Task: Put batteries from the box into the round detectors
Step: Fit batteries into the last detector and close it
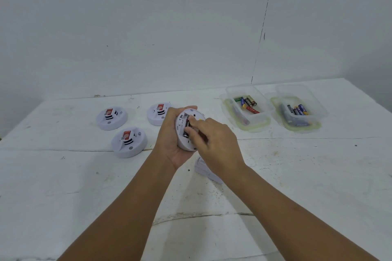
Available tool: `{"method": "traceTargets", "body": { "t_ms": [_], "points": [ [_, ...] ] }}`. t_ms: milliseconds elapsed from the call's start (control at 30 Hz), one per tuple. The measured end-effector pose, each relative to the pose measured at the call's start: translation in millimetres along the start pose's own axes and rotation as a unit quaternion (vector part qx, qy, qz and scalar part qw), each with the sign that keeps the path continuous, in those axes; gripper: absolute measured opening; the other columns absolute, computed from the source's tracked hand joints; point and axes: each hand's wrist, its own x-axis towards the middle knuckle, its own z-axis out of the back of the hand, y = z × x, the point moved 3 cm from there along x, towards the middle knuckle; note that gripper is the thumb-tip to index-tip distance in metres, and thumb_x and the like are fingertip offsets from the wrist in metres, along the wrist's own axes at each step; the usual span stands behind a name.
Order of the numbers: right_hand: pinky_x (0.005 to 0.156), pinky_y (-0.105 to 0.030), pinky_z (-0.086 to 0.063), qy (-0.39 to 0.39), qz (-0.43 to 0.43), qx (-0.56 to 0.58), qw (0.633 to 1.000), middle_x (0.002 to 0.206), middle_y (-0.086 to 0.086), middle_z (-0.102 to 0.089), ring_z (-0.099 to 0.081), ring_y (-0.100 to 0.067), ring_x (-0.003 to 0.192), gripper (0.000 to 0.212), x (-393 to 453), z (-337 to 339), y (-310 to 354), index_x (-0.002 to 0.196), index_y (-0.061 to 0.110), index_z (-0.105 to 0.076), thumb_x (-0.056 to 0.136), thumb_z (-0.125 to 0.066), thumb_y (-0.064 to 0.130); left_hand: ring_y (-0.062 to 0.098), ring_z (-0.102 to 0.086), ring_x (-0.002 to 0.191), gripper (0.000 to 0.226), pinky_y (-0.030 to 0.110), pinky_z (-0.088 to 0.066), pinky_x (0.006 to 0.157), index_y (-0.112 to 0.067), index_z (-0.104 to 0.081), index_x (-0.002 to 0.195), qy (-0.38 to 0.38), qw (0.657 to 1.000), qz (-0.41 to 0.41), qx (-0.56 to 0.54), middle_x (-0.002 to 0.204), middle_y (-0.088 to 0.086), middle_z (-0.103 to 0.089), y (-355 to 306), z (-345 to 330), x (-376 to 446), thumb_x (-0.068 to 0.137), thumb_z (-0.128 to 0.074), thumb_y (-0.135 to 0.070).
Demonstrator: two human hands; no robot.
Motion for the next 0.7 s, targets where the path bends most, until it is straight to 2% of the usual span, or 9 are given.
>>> {"method": "traceTargets", "body": {
  "t_ms": [100, 167, 267, 367, 433, 500, 633, 700],
  "points": [
    [0.063, -0.026, -0.031, -0.004, 0.013, -0.022, 1.000, 0.071, 0.009, -0.054, -0.051, -0.011, 0.066, 0.042, -1, 2, -6, 0.122, 0.020, -0.075, 0.101, -0.050, 0.045, 0.020, -0.060, 0.090, 0.043, 0.030, -0.047, 0.084, -0.017, -0.076, 0.096, 0.008, 1.000, 0.006, 0.007, 0.098, 0.006, -0.062, 4, 1, 7, 0.060, -0.086, -0.036],
    [0.061, -0.026, -0.034, -0.002, 0.002, -0.003, 1.000, 0.073, 0.014, -0.048, -0.051, -0.009, 0.068, 0.040, 0, 7, -13, 0.123, 0.022, -0.076, 0.102, -0.050, 0.044, 0.020, -0.060, 0.091, 0.050, 0.033, -0.047, 0.084, -0.018, -0.075, 0.099, 0.011, 1.000, 0.010, 0.023, 0.096, 0.006, -0.063, 6, -3, 12, 0.054, -0.089, -0.035],
    [0.068, -0.025, -0.046, 0.011, -0.039, 0.087, 0.995, 0.080, 0.008, -0.057, -0.057, -0.011, 0.076, 0.029, 7, 21, -30, 0.126, 0.026, -0.075, 0.103, -0.059, 0.034, 0.022, -0.059, 0.089, 0.038, 0.039, -0.047, 0.090, -0.018, -0.073, 0.103, 0.017, 0.999, 0.014, 0.041, 0.098, 0.007, -0.060, 4, -15, 22, 0.069, -0.076, -0.035],
    [0.076, -0.016, -0.047, -0.013, -0.091, 0.141, 0.986, 0.096, 0.006, -0.070, -0.063, -0.009, 0.089, 0.026, 15, 41, -48, 0.127, 0.026, -0.074, 0.103, -0.063, 0.025, 0.027, -0.061, 0.091, 0.029, 0.045, -0.045, 0.099, -0.018, -0.072, 0.101, 0.034, 0.999, 0.023, 0.028, 0.101, 0.009, -0.063, 5, -28, 32, 0.078, -0.067, -0.036],
    [0.076, -0.014, -0.046, -0.044, -0.121, 0.124, 0.984, 0.100, 0.015, -0.072, -0.064, -0.003, 0.089, 0.024, 23, 56, -63, 0.124, 0.024, -0.075, 0.103, -0.062, 0.021, 0.033, -0.060, 0.096, 0.030, 0.046, -0.044, 0.102, -0.017, -0.070, 0.101, 0.031, 0.999, 0.029, 0.018, 0.105, 0.010, -0.063, 7, -35, 38, 0.078, -0.067, -0.037],
    [0.073, -0.012, -0.043, -0.050, -0.148, 0.086, 0.984, 0.094, 0.020, -0.071, -0.062, 0.002, 0.081, 0.022, 33, 70, -82, 0.117, 0.023, -0.077, 0.102, -0.062, 0.018, 0.036, -0.053, 0.106, 0.029, 0.046, -0.043, 0.107, -0.018, -0.068, 0.100, 0.033, 0.999, 0.036, 0.017, 0.109, 0.008, -0.058, 9, -41, 47, 0.078, -0.067, -0.036],
    [0.071, -0.003, -0.038, 0.046, -0.207, -0.028, 0.977, 0.086, 0.018, -0.069, -0.062, 0.002, 0.079, 0.018, 55, 86, -119, 0.111, 0.023, -0.078, 0.101, -0.064, 0.023, 0.036, -0.054, 0.113, 0.026, 0.048, -0.041, 0.114, -0.018, -0.070, 0.103, 0.013, 0.998, 0.047, 0.028, 0.116, 0.007, -0.061, 15, -47, 66, 0.088, -0.063, -0.039],
    [0.073, -0.012, -0.039, 0.094, -0.209, -0.095, 0.969, 0.092, 0.012, -0.071, -0.065, -0.008, 0.089, 0.018, 65, 90, -134, 0.112, 0.022, -0.078, 0.100, -0.064, 0.023, 0.035, -0.055, 0.111, 0.026, 0.051, -0.039, 0.115, -0.019, -0.070, 0.104, 0.005, 0.998, 0.044, 0.043, 0.115, 0.006, -0.062, 16, -49, 75, 0.090, -0.062, -0.039]
  ]
}}
